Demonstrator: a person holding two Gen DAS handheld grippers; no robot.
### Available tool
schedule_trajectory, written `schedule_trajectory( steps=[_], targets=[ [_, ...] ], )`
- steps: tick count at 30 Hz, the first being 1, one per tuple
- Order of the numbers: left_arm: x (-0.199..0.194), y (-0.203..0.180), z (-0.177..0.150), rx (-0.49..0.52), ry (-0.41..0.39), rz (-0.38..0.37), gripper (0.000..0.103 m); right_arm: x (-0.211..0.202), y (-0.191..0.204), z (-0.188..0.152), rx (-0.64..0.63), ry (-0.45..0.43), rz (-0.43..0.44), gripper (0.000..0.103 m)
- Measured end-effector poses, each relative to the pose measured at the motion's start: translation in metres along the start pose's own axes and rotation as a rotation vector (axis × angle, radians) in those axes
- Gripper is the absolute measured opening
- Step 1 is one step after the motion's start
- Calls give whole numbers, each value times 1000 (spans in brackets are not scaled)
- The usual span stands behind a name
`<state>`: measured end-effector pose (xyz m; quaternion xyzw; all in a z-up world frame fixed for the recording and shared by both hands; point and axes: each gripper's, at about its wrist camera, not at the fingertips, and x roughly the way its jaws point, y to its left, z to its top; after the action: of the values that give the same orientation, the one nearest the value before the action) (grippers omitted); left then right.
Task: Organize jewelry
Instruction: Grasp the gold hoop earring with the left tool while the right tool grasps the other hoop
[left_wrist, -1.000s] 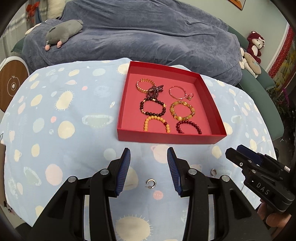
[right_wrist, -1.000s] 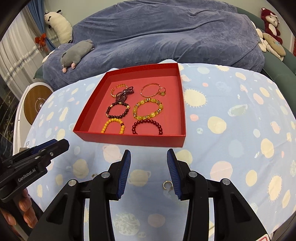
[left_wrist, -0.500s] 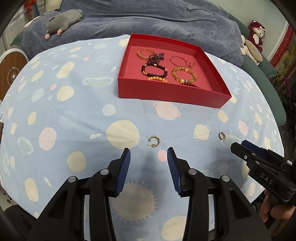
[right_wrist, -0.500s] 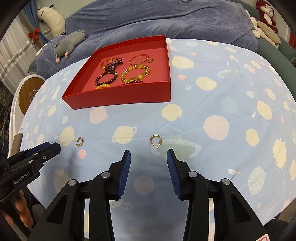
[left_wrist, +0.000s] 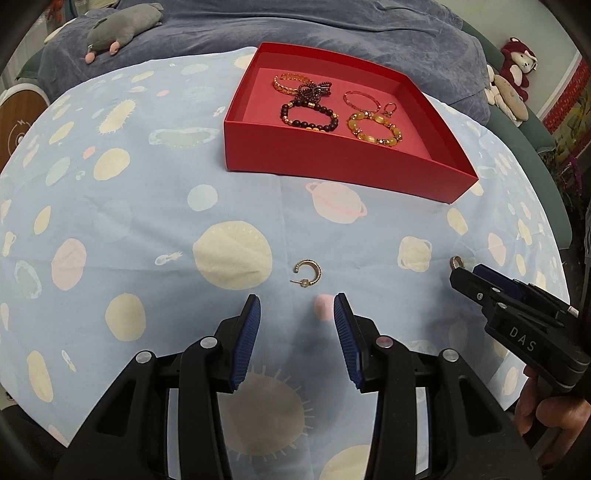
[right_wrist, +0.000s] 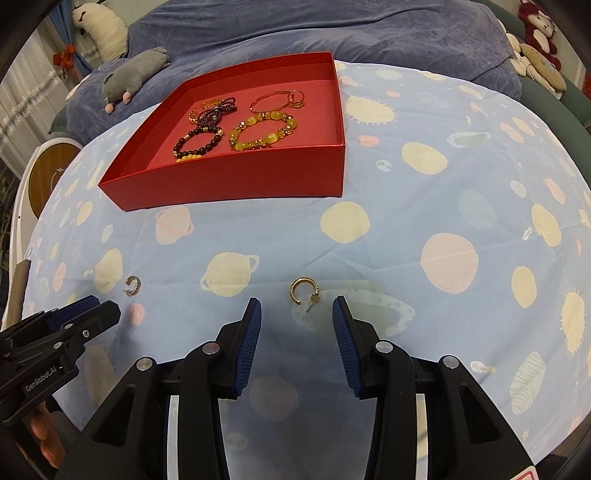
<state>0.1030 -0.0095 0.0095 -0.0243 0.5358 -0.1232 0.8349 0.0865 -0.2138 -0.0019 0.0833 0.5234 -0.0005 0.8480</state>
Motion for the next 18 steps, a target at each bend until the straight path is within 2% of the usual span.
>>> schedule_trajectory(
  steps=[3, 6, 9, 18],
  targets=[
    [4, 0, 3, 0, 1, -4, 40, 3, 3, 2, -12, -2, -1, 36],
    [7, 0, 6, 3, -2, -7, 39, 8, 4, 3, -10, 4, 1, 27],
    [11, -1, 8, 6, 1, -13, 39, 8, 4, 1, -10, -4, -3, 26],
    [20, -6, 10, 27, 1, -3, 25, 9, 4, 2, -27, -14, -12, 22]
  ],
)
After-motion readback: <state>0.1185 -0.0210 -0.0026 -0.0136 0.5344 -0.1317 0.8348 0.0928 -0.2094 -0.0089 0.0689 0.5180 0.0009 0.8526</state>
